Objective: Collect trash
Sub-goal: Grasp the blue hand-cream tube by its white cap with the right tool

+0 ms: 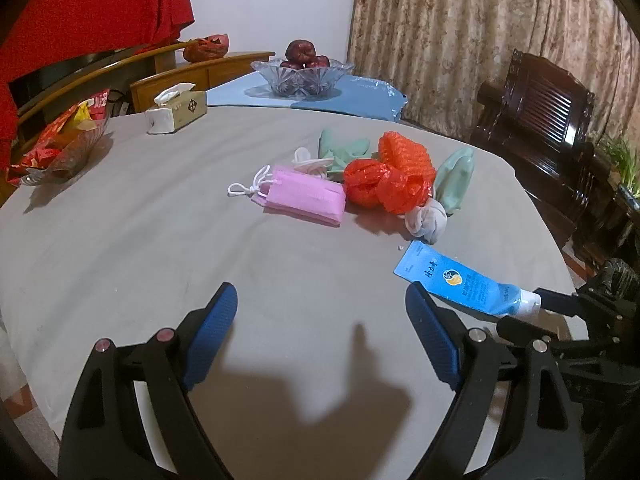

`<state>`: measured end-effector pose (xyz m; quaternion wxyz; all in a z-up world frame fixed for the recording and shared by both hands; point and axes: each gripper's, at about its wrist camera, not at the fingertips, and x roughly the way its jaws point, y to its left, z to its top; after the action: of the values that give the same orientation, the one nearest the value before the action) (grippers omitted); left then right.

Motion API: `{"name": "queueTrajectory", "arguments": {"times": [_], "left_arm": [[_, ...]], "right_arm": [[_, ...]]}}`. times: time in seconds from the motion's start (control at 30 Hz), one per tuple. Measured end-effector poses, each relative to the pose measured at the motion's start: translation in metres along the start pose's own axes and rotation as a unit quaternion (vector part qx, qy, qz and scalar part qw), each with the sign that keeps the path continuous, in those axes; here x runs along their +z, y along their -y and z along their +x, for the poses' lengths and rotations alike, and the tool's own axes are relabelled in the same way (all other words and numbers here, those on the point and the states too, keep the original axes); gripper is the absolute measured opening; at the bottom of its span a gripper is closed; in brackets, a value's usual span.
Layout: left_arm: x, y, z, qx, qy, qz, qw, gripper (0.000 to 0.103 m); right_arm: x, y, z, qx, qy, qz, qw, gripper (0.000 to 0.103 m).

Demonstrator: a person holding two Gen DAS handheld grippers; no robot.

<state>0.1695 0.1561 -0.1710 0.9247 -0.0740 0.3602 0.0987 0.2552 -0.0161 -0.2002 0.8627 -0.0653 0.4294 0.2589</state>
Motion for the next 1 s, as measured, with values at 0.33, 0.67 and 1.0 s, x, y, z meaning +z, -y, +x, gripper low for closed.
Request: {"name": "queueTrajectory", "arguments": {"times": [0.33,0.67,1.0], "left_arm": [[0.001,0.003,0.000,-0.002,0.000,0.000,1.0000,0.084],[0.000,0.006,0.000,-0.003,-0.002,-0.001,1.0000,0.084],[0.001,0.002,0.000,-0.002,-0.003,-0.002,1.0000,0.084]], "right_arm": [[-0.015,-0.005,-0.010,-0.005,0.001,0.047,0.999,0.035],[-0.013,-0.015,-0.015,0.020,0.001,0.015,1.000,0.055],[-0.008,-0.024,-0.003,0.043,-0.004,0.002,0.999,0.029]]}}
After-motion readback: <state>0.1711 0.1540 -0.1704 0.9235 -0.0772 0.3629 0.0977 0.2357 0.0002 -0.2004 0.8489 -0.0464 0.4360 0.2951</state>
